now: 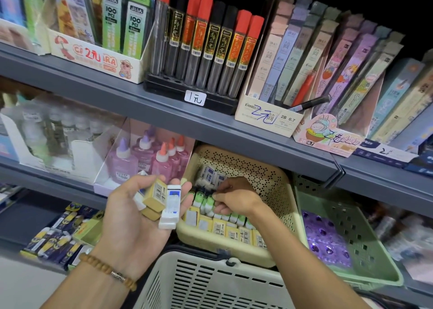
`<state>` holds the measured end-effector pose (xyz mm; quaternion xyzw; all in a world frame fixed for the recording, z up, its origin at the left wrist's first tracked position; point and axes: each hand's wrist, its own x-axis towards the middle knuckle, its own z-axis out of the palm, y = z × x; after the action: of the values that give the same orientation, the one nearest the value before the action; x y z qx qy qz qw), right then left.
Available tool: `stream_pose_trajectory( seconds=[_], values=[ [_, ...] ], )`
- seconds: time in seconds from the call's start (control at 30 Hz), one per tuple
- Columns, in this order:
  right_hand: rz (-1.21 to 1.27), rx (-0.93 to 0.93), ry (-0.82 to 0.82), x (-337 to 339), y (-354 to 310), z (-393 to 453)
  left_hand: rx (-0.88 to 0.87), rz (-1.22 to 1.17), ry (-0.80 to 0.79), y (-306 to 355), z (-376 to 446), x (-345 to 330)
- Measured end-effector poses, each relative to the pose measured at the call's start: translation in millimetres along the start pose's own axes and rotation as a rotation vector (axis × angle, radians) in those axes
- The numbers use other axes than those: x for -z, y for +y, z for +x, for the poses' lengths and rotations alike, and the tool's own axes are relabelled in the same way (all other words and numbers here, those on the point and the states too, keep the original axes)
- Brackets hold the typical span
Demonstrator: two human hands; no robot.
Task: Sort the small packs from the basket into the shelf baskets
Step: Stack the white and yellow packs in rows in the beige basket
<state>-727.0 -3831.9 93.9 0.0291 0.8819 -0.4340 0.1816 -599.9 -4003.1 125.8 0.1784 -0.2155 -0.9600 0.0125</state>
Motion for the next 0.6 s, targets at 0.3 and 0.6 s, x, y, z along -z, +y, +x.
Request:
stream_pose_trajectory(
  seconds=[0.3,0.6],
  values=[
    [0.161,0.407,-0.106,2,-24,-54,-0.004,0.038,-0.019,-4,3,0],
    [-0.16,0.531,-0.274,-10,-30,-95,0.05,0.103,-0.109,-18,1,-4]
  ],
)
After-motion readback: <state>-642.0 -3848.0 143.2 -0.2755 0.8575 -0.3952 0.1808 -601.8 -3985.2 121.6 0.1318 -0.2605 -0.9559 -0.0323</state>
